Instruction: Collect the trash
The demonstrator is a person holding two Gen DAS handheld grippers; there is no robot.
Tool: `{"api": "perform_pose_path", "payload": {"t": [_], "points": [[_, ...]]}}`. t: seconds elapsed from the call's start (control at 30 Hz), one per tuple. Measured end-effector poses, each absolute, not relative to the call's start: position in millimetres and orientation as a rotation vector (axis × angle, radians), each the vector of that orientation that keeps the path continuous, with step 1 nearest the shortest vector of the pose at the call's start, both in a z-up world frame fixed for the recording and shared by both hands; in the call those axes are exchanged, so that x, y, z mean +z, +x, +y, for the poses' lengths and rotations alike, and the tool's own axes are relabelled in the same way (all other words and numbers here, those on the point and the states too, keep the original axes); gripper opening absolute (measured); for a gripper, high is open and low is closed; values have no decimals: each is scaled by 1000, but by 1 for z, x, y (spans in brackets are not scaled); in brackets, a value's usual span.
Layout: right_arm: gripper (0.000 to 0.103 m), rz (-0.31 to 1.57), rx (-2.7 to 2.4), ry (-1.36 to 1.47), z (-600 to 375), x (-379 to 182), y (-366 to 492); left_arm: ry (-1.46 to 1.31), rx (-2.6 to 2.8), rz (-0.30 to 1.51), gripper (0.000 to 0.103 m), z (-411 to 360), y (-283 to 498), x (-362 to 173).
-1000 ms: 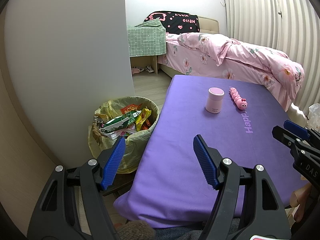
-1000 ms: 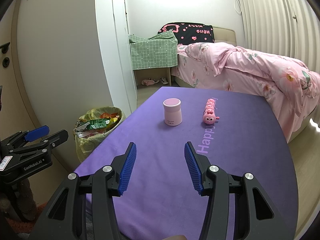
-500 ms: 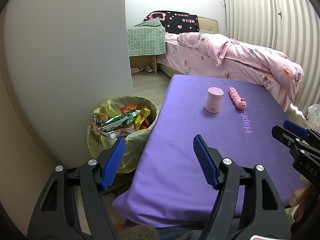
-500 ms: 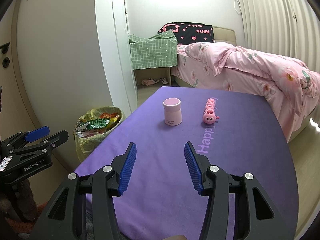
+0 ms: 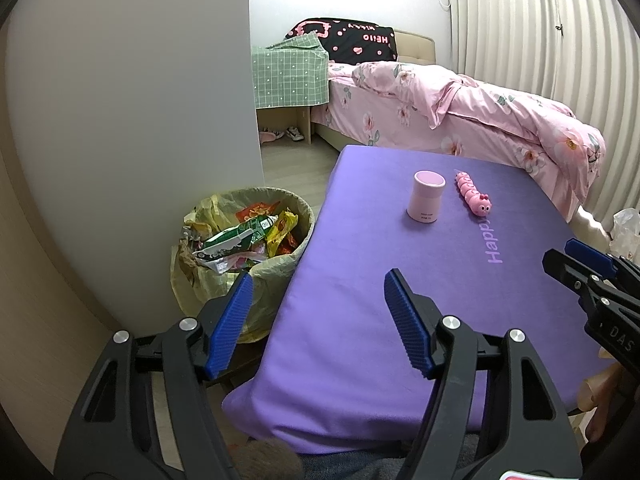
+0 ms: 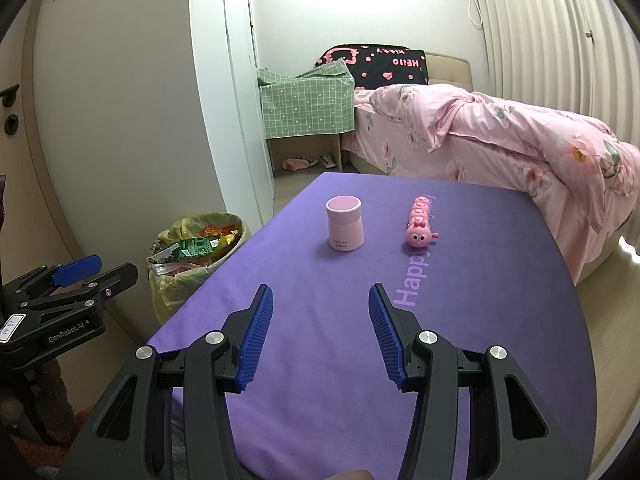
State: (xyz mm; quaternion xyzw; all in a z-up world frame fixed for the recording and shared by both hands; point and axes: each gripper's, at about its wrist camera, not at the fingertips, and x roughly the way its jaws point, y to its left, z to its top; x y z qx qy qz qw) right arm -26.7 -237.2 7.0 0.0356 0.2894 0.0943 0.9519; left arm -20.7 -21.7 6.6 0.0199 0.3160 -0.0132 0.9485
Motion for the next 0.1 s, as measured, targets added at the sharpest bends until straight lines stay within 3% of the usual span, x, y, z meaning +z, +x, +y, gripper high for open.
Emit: {"api": "perform_pose_path", "payload": {"t": [0.1], "points": [[47, 592, 190, 75, -237, 6, -27, 45, -28, 646, 64, -23, -20, 6]]}}
